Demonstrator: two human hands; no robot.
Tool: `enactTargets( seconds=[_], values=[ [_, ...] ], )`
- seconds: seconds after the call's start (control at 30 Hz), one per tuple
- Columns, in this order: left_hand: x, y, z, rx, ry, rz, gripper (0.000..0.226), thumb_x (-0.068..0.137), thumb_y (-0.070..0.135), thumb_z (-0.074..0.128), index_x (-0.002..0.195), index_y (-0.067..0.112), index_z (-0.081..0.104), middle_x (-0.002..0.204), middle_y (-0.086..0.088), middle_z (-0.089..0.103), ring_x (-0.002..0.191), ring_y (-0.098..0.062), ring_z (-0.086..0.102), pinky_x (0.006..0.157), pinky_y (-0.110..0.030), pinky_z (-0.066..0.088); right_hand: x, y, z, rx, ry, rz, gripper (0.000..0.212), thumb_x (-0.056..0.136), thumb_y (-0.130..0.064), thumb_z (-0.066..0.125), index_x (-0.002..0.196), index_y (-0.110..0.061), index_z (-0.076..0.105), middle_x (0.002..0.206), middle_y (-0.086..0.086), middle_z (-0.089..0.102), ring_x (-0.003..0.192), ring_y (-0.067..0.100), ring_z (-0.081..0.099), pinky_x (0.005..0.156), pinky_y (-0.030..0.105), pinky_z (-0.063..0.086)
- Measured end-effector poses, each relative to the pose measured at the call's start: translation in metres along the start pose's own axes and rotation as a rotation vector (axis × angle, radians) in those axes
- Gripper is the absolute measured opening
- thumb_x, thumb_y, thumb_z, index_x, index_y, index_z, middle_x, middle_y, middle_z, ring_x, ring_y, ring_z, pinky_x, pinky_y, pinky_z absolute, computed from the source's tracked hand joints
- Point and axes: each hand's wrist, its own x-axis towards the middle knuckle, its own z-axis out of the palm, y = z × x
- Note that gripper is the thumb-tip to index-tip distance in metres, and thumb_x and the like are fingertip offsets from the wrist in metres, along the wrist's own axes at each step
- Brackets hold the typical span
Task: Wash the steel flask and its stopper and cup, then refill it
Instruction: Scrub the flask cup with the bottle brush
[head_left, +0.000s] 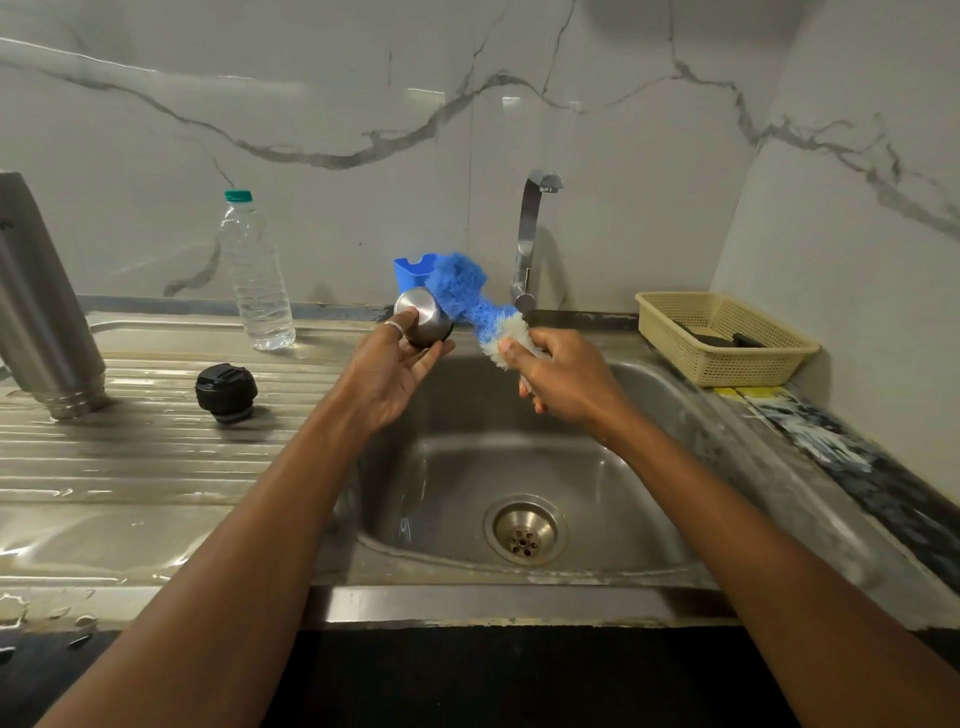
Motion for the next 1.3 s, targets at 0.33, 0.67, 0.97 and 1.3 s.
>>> enactTargets(
  seconds=[0.33, 0.67, 0.97, 1.3],
  values=[
    [0.0000, -0.0039, -0.0010, 0.111, -0.057, -0.007, 0.048, 0.102, 0.026, 0.061, 0.140, 0.000, 0.048, 0.128, -0.024, 0.065, 0.112, -0.031, 0.071, 0.093, -0.034, 0.059, 0.0012, -0.0001, 0.0026, -0.029, 0.013, -0.014, 0.028, 0.101, -0.043, 0.055, 0.092, -0.021, 0.069, 0.062, -0.004, 0.067, 0.043, 0.002, 0.057, 0.048, 0.017, 0.044],
    [0.0031, -0.0056, -0.0028, 0.209, 0.027, 0.046, 0.042, 0.100, 0.035, 0.063, 0.129, 0.005, 0.060, 0.123, -0.010, 0.072, 0.103, -0.012, 0.073, 0.077, -0.020, 0.058, 0.0001, 0.0025, -0.0002, -0.112, 0.032, -0.042, 0.029, 0.101, -0.042, 0.056, 0.089, -0.018, 0.068, 0.068, 0.001, 0.069, 0.047, 0.009, 0.061, 0.056, 0.026, 0.052],
    [-0.0013, -0.0029, -0.0002, 0.161, -0.026, -0.014, 0.026, 0.103, 0.024, 0.060, 0.125, 0.009, 0.059, 0.121, -0.015, 0.070, 0.116, -0.023, 0.069, 0.093, -0.030, 0.058, 0.0017, 0.0016, 0.0019, -0.107, 0.043, -0.047, 0.028, 0.101, -0.042, 0.056, 0.091, -0.018, 0.069, 0.068, -0.001, 0.067, 0.048, 0.006, 0.059, 0.055, 0.024, 0.047],
    [-0.0046, 0.0009, -0.0002, 0.011, -0.058, -0.026, 0.043, 0.103, 0.019, 0.060, 0.138, -0.003, 0.050, 0.121, -0.021, 0.070, 0.104, -0.029, 0.074, 0.080, -0.032, 0.063, -0.0005, -0.0035, -0.0003, -0.040, 0.010, -0.089, 0.025, 0.101, -0.040, 0.057, 0.093, -0.020, 0.069, 0.067, -0.002, 0.067, 0.045, -0.001, 0.057, 0.045, 0.014, 0.043]
  ],
)
